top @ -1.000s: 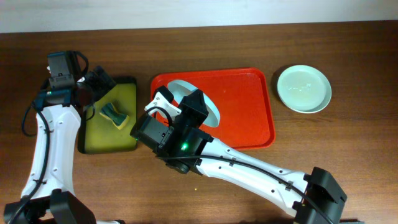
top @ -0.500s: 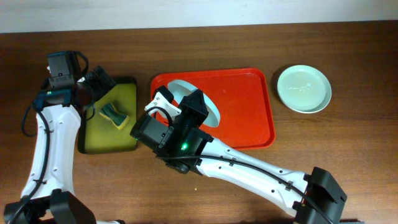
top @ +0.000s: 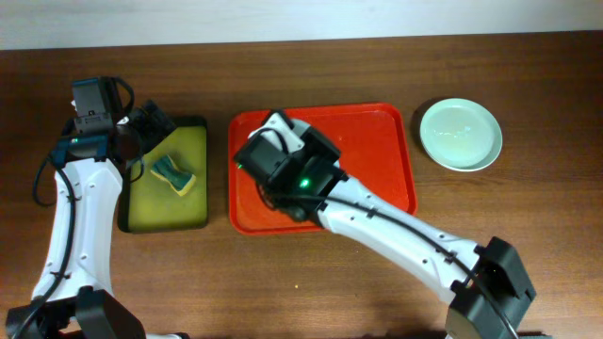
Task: Clean dirty plates on tray and stack at the side
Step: 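Carry the light blue plate right and set it on the plate stack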
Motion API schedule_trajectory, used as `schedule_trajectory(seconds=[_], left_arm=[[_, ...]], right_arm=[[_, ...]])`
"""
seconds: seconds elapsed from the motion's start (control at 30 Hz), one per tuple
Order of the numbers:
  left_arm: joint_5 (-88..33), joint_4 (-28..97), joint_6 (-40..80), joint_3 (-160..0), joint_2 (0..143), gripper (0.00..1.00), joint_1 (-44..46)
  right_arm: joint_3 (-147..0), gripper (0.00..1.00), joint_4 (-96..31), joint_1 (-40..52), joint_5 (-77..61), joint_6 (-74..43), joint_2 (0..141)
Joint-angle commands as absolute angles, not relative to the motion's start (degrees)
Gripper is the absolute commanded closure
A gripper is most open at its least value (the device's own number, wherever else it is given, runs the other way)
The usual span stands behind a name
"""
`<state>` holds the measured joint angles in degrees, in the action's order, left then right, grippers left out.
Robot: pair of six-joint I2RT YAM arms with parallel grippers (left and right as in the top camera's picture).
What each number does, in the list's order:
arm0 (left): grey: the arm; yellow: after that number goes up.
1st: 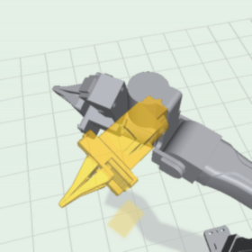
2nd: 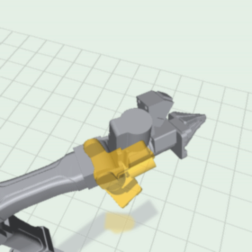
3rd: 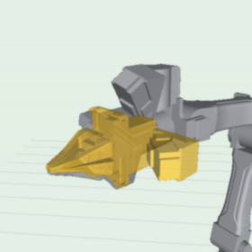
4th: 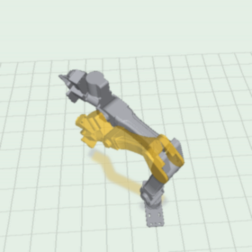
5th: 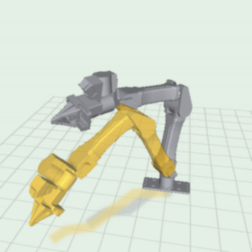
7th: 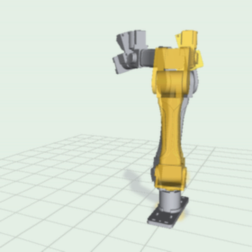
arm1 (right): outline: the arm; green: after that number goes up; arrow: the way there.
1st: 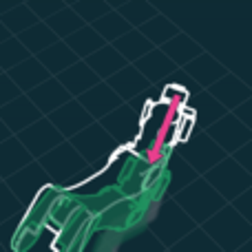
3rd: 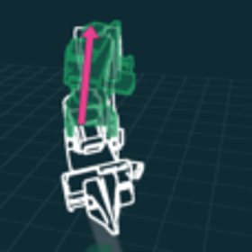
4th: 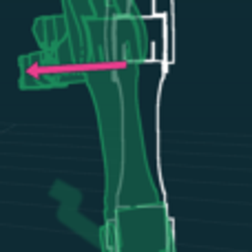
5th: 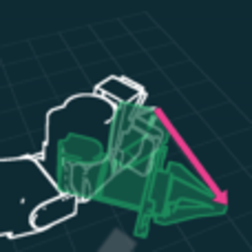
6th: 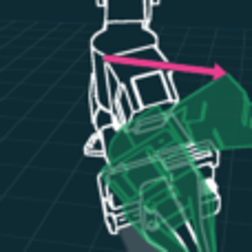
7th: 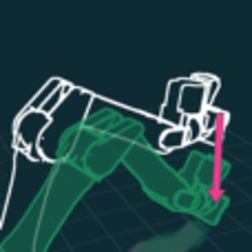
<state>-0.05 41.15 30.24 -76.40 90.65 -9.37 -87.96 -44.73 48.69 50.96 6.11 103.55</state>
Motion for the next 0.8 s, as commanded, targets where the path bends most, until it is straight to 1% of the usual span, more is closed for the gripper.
schedule_trajectory(seconds=[0.0, 0.03, 0.1, 0.17, 0.2, 0.23, 0.3, 0.37, 0.43, 0.47, 0.5, 0.57, 0.6, 0.63, 0.67, 0.7, 0.73, 0.77], left_arm=[[-0.3, 41.2, 29.7, -77.0, 90.6, 0.01, -9.5], [-0.3, 41.2, 29.7, -77.0, 90.6, 0.01, -9.5], [-0.3, 41.2, 29.7, -77.0, 90.6, 0.01, -9.5], [-0.3, 41.2, 29.7, -77.0, 90.6, 0.01, -9.5], [-0.3, 41.2, 29.7, -77.0, 90.6, 0.01, -9.5], [-0.3, 41.2, 29.7, -77.0, 90.6, 0.01, -9.5], [-0.3, 41.2, 29.7, -77.0, 90.6, 0.01, -9.5], [-0.3, 41.2, 29.7, -77.0, 90.6, 0.01, -9.5], [-0.3, 41.2, 29.7, -77.0, 90.6, 0.01, -9.5], [-0.3, 41.2, 29.7, -77.0, 90.6, 0.01, -9.5], [-0.3, 41.2, 29.7, -77.0, 90.6, 0.01, -9.5], [-0.3, 41.2, 29.7, -77.0, 90.6, 0.01, -9.5], [-0.3, 41.2, 29.7, -77.0, 90.6, 0.01, -9.5], [-0.3, 41.2, 29.7, -77.0, 90.6, 0.01, -9.5], [-0.3, 41.2, 29.7, -77.0, 90.6, 0.01, -9.5], [-0.3, 41.2, 29.7, -77.0, 90.6, 0.01, -9.5], [-0.3, 41.2, 29.7, -77.0, 90.6, 0.01, -9.5], [-0.3, 41.2, 29.7, -77.0, 90.6, 0.01, -9.5]], right_arm=[[-88.3, 0.96, -44.4, 37.3, 30.0, 0.5, 103.2], [-88.3, 0.96, -44.3, 31.1, 20.0, 0.5, 104.4], [-88.3, 0.96, -44.3, 15.7, -2.7, 0.5, 106.1], [-88.3, 0.96, -44.4, 2.5, -17.4, 0.5, 106.6], [-88.3, 0.96, -44.6, -2.9, -21.3, 0.5, 106.6], [-88.2, 0.96, -45.8, -10.2, -23.2, 0.5, 106.6], [-86.1, 0.96, -45.6, -19.3, -23.2, 0.1, 106.6], [-81.7, 0.96, -42.3, -25.6, -22.8, -4.0, 106.6], [-75.3, 0.96, -35.3, -30.5, -20.3, -8.3, 106.6], [-71.8, 0.96, -30.5, -31.8, -20.3, -8.3, 106.7], [-69.3, 0.96, -26.1, -31.9, -20.1, -8.7, 107.0], [-68.8, 0.96, -24.2, -31.8, -17.5, -11.7, 107.5], [-68.8, 0.78, -23.9, -31.8, -13.1, -14.0, 107.5], [-68.8, 0.43, -23.4, -31.8, -13.0, -14.0, 107.5], [-68.8, 0.30, -23.6, -31.8, -13.2, -14.0, 107.5], [-68.8, 0.20, -24.1, -31.5, -15.0, -14.0, 107.5], [-68.8, 0.11, -24.5, -29.5, -20.2, -13.8, 107.5], [-68.8, 0.04, -24.9, -27.7, -22.3, -13.9, 107.5]])
